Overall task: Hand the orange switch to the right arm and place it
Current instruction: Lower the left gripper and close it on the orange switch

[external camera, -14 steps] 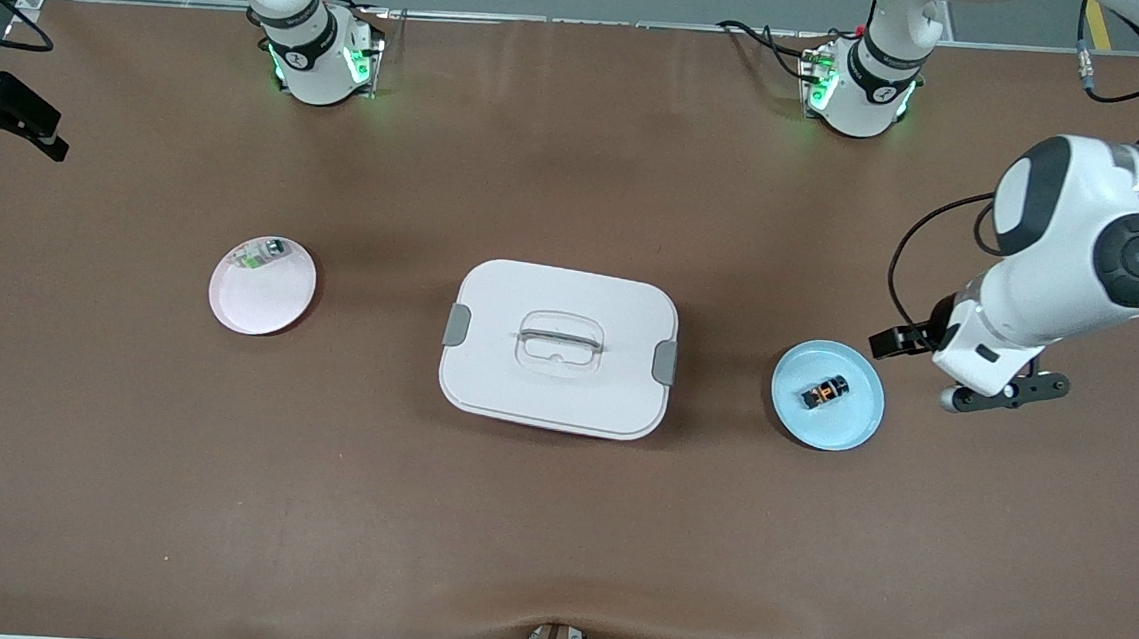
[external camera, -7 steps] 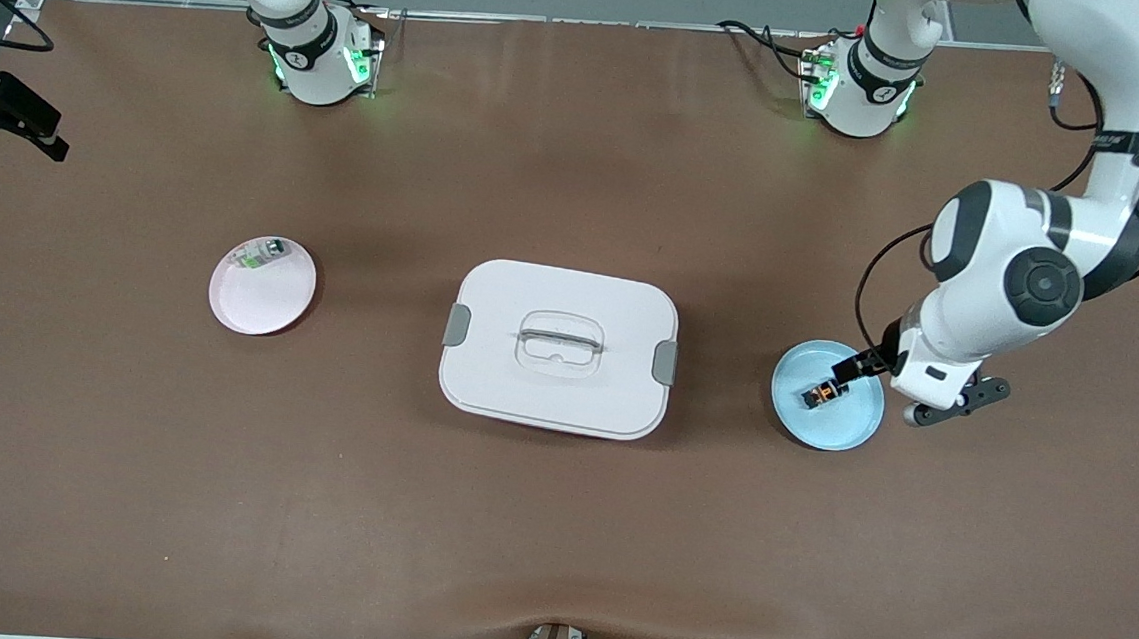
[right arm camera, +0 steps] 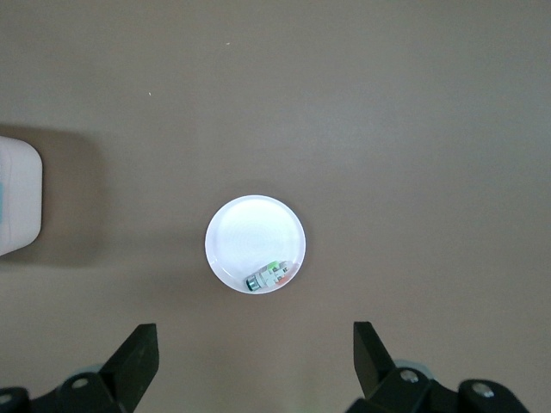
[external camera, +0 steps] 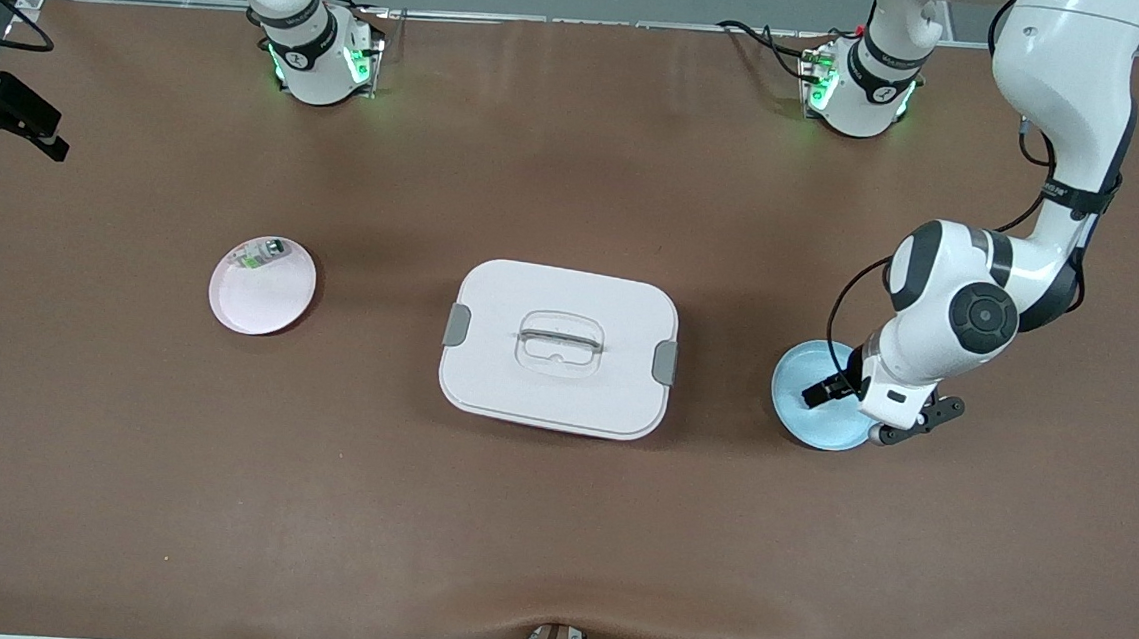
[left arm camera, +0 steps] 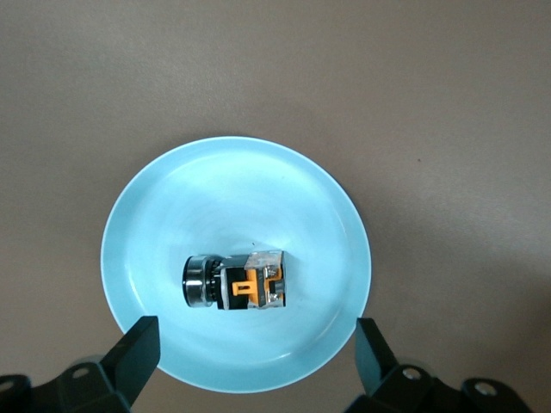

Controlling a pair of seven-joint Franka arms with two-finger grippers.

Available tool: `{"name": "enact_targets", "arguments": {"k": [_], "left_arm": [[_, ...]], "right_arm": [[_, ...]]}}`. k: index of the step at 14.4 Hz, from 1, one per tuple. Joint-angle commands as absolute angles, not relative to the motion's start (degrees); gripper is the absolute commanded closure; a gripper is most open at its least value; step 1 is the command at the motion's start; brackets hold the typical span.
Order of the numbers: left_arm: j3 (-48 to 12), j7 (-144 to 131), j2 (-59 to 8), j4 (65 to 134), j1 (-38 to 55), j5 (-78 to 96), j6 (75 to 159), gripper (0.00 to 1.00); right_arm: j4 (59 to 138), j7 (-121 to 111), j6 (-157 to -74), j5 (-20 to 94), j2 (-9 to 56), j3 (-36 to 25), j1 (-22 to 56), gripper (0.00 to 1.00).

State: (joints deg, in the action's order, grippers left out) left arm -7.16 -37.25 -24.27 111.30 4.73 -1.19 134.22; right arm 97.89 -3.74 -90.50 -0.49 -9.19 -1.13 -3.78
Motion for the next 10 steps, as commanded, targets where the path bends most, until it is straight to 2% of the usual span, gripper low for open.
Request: {"name": "enact_targets", "arguments": {"k": [1,10], "left_arm": [[-6.9,-38.0,-25.4,111.8,4.7,-3.1,136.1,0.00],[-6.6,-37.9,-28.3,113.4,4.5,-6.5,138.9,0.00]], "right_arm": [[97.6,-2.9,-89.9,-0.7,-9.6,-1.0,-3.6,0.00],[97.6,-2.8,-89.9,-0.7,-9.6,-1.0,-3.6,0.00]]}}
